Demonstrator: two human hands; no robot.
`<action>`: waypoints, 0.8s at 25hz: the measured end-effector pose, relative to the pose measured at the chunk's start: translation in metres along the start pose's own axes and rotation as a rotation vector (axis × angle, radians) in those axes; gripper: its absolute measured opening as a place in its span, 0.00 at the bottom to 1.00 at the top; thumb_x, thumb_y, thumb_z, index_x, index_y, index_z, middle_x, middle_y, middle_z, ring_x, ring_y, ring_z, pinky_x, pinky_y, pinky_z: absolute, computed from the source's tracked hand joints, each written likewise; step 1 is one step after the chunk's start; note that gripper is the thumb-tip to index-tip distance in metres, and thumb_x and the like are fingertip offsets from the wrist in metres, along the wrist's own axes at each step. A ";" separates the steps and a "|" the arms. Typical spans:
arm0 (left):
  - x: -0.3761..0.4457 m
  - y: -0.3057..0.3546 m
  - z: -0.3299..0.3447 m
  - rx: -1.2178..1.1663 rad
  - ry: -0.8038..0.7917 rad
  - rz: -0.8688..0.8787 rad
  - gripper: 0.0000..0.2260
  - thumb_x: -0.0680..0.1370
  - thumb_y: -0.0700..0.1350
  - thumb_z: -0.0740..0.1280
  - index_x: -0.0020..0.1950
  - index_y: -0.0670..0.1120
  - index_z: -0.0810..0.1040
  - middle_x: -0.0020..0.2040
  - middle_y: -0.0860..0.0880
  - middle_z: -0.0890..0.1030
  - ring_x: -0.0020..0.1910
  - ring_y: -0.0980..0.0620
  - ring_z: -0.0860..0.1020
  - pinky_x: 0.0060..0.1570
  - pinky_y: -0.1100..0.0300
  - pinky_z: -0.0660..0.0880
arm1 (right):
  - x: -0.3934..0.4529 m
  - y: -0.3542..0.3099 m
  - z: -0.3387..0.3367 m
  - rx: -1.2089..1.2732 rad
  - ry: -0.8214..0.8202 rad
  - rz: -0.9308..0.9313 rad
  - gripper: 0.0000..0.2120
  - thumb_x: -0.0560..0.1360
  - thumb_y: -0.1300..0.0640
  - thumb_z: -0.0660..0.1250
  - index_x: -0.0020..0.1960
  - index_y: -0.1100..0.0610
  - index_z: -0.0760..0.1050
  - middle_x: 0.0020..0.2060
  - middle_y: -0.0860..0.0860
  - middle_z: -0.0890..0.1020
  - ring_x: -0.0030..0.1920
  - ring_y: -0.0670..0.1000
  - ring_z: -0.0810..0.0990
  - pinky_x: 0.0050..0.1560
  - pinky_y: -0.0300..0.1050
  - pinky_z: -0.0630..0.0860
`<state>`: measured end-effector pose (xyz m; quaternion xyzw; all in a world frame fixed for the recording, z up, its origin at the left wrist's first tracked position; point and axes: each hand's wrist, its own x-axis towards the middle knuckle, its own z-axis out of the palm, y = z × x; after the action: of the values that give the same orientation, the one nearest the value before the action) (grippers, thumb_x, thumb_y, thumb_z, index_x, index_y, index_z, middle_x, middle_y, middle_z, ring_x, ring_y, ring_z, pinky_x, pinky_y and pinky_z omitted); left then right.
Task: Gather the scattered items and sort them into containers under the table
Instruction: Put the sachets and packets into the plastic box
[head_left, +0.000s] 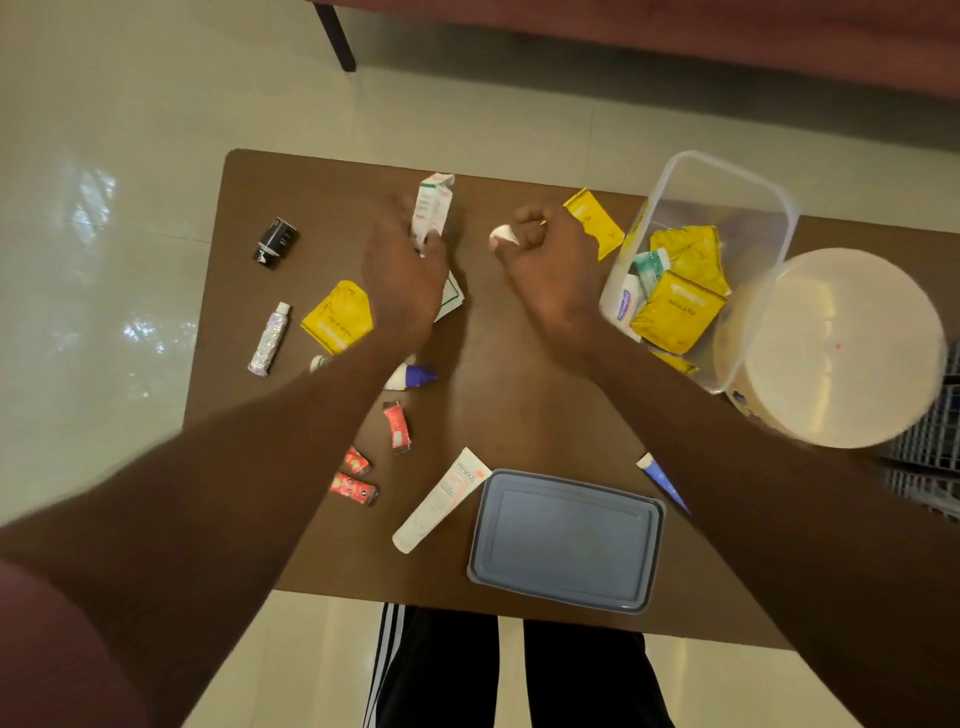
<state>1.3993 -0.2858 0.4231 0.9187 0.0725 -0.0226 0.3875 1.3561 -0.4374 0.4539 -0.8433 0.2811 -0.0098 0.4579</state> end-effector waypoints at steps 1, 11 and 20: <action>-0.017 0.012 0.003 -0.096 0.003 0.009 0.17 0.78 0.48 0.66 0.64 0.43 0.76 0.54 0.48 0.82 0.51 0.47 0.82 0.50 0.63 0.75 | 0.000 -0.003 -0.014 0.092 0.073 -0.015 0.12 0.73 0.49 0.76 0.54 0.50 0.82 0.38 0.40 0.81 0.41 0.40 0.80 0.46 0.40 0.76; -0.124 0.136 0.068 0.109 -0.280 0.515 0.28 0.76 0.54 0.69 0.75 0.53 0.70 0.59 0.47 0.77 0.56 0.44 0.76 0.50 0.50 0.75 | 0.024 0.060 -0.153 -0.039 0.261 0.058 0.09 0.74 0.50 0.71 0.54 0.45 0.84 0.43 0.41 0.84 0.44 0.43 0.83 0.46 0.32 0.76; -0.144 0.136 0.087 0.400 -0.271 0.539 0.18 0.81 0.56 0.63 0.70 0.55 0.75 0.58 0.49 0.76 0.59 0.45 0.74 0.54 0.49 0.67 | 0.039 0.081 -0.166 -0.518 0.023 -0.005 0.15 0.74 0.52 0.69 0.60 0.50 0.79 0.58 0.53 0.83 0.60 0.60 0.79 0.53 0.48 0.75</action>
<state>1.2792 -0.4581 0.4729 0.9511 -0.2304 -0.0550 0.1983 1.3058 -0.6173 0.4779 -0.9330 0.2772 0.0518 0.2234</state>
